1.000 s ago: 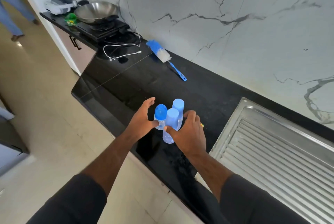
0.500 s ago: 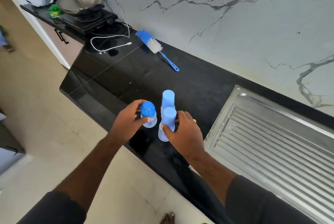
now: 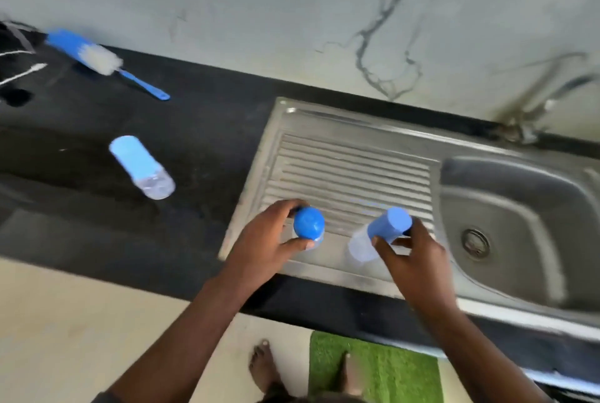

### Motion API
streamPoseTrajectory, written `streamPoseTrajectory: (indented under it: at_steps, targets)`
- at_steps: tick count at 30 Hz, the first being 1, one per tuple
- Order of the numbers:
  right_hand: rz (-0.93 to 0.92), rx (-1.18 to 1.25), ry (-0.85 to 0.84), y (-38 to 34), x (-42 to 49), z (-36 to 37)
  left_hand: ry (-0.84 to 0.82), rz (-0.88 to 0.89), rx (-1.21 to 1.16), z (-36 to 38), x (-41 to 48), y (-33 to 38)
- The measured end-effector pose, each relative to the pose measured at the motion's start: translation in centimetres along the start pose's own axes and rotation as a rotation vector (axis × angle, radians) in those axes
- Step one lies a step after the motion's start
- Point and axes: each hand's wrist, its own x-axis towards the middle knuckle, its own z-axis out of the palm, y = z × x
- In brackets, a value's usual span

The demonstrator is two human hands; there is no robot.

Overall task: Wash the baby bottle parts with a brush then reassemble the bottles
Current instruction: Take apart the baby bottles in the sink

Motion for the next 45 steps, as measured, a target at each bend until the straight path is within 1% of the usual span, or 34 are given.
streamPoseTrajectory:
  at_steps: [4, 7, 9, 14, 17, 21, 26, 29, 32, 35, 39, 42, 45]
  targets:
    - [0.149, 0.006, 0.106, 4.8, -0.2, -4.0, -0.062, 0.062, -0.003, 4.4, 2.4, 2.7]
    - [0.177, -0.025, 0.157, 7.4, -0.9, -5.1, -0.121, 0.079, -0.025, 7.0, 3.2, 4.2]
    - [0.161, -0.042, 0.156, 8.4, -1.4, -4.8, -0.146, 0.096, -0.016, 8.2, 3.4, 4.8]
    - [0.154, -0.070, 0.140, 9.0, -2.5, -4.1, -0.190, 0.091, 0.001, 10.0, 3.4, 5.1]
    - [0.148, -0.093, 0.126, 9.2, -2.1, -4.0, -0.206, 0.072, -0.026, 10.4, 3.7, 4.8]
    - [0.151, -0.085, 0.106, 9.4, -1.9, -4.1, -0.253, 0.060, 0.000, 10.9, 3.6, 4.0]
    - [0.182, -0.065, 0.086, 9.2, -2.3, -4.4, -0.266, 0.051, 0.014, 11.1, 3.5, 3.4]
    - [0.232, -0.028, 0.140, 9.1, -3.2, -4.1, -0.278, 0.051, 0.011, 11.1, 3.5, 3.1]
    - [0.257, 0.018, 0.250, 8.7, -4.1, -3.9, -0.282, 0.042, 0.004, 11.1, 3.5, 2.7]
    - [0.182, 0.062, 0.343, 7.6, -5.1, -3.5, -0.285, 0.022, -0.018, 10.9, 3.6, 2.0]
    - [0.086, 0.036, 0.328, 5.9, -6.2, -1.7, -0.266, 0.012, 0.010, 9.8, 3.4, 1.0]
    - [0.015, 0.086, 0.270, 4.1, -6.4, 0.3, -0.238, 0.000, 0.006, 8.4, 2.8, 0.3]
    - [-0.096, 0.138, 0.157, 0.8, -5.7, 3.3, -0.143, -0.047, 0.008, 5.9, 2.1, -0.9]
